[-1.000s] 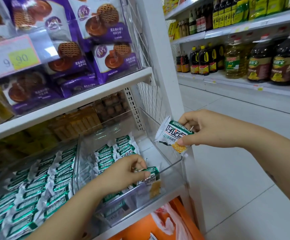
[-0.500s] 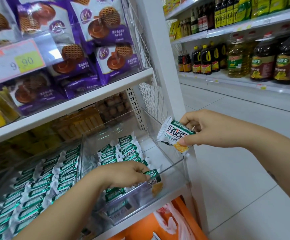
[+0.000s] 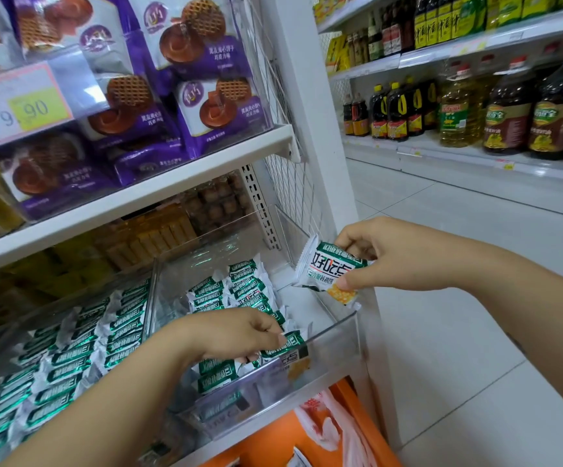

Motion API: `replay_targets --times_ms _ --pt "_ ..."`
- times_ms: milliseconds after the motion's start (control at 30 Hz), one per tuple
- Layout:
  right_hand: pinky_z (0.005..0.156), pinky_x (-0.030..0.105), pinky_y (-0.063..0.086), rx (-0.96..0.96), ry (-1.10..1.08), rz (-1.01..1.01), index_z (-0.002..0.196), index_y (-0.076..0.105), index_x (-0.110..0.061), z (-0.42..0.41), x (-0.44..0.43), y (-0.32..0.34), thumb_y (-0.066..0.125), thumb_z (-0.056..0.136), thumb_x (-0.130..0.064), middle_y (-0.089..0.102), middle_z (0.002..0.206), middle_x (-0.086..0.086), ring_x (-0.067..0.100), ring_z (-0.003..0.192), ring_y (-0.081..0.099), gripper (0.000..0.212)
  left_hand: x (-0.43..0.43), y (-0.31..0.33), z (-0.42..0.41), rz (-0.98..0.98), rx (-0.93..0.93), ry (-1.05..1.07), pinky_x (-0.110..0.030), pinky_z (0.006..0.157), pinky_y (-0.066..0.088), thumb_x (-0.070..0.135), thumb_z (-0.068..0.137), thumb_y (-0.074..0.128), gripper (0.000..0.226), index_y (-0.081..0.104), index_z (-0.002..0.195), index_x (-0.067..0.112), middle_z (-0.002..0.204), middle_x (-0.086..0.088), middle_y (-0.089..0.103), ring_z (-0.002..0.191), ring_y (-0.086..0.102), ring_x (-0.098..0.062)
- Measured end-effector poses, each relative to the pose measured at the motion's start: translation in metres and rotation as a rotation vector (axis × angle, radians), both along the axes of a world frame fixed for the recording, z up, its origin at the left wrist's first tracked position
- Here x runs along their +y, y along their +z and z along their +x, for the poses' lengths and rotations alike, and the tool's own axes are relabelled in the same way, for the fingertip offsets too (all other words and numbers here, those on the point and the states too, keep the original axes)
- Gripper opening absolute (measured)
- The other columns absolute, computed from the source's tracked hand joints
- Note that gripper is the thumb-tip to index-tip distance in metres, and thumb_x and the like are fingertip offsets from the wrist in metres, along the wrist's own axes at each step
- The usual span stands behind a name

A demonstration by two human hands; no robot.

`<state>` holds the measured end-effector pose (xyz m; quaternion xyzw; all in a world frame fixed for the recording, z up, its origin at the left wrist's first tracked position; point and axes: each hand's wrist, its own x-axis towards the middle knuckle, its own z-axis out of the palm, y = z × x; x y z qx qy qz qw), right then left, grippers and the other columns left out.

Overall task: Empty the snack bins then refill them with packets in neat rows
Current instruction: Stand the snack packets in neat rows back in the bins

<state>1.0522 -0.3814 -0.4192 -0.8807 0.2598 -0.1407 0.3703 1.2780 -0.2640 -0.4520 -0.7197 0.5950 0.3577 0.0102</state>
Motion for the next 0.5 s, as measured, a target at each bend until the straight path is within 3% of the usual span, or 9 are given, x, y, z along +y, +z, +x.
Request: replay_targets --times_ms 100,200,300,400,500 --pt "0.082 0.045 0.053 0.007 -0.001 0.000 0.101 0.062 -0.026 0.000 0.000 0.000 0.075 0.079 -0.028 0.073 0.089 -0.010 0.013 0.083 0.068 0.026 0.001 0.001 0.002 -0.005 -0.005 -0.019 -0.030 0.075 0.044 0.039 0.097 0.051 0.026 0.057 0.088 0.016 0.075 0.004 0.046 0.071 0.043 -0.012" --pt "0.084 0.046 0.053 0.004 -0.001 0.010 0.101 0.062 -0.026 0.000 0.000 0.001 0.075 0.078 -0.028 0.073 0.090 -0.009 0.013 0.084 0.068 0.026 0.004 0.002 0.002 -0.036 0.005 -0.029 -0.028 0.068 0.037 0.040 0.096 0.051 0.029 0.052 0.071 0.025 0.066 0.010 0.041 0.064 0.038 -0.012" --pt "0.084 0.045 0.053 0.007 -0.004 0.009 0.102 0.062 -0.027 0.000 0.000 0.000 0.075 0.078 -0.028 0.073 0.090 -0.010 0.011 0.083 0.068 0.027 0.008 0.001 0.003 -0.064 -0.032 -0.068 -0.027 0.063 0.031 0.037 0.096 0.053 0.032 0.050 0.072 0.017 0.066 0.005 0.039 0.063 0.034 -0.013" --pt "0.083 0.045 0.053 0.006 -0.005 0.009 0.100 0.062 -0.027 0.001 0.000 0.001 0.075 0.078 -0.029 0.073 0.090 -0.010 0.011 0.084 0.068 0.026 0.011 -0.002 0.006 -0.067 -0.097 -0.096 -0.028 0.063 0.034 0.031 0.094 0.057 0.029 0.054 0.083 0.004 0.072 0.001 0.046 0.066 0.039 -0.013" --pt "0.082 0.042 0.053 0.006 -0.006 0.004 0.100 0.062 -0.027 0.001 0.000 0.001 0.076 0.078 -0.027 0.073 0.090 -0.010 0.010 0.082 0.068 0.025 0.008 -0.008 0.005 -0.070 -0.169 -0.093 -0.022 0.066 0.039 0.024 0.094 0.057 0.018 0.054 0.078 0.018 0.072 0.009 0.052 0.067 0.046 -0.007"
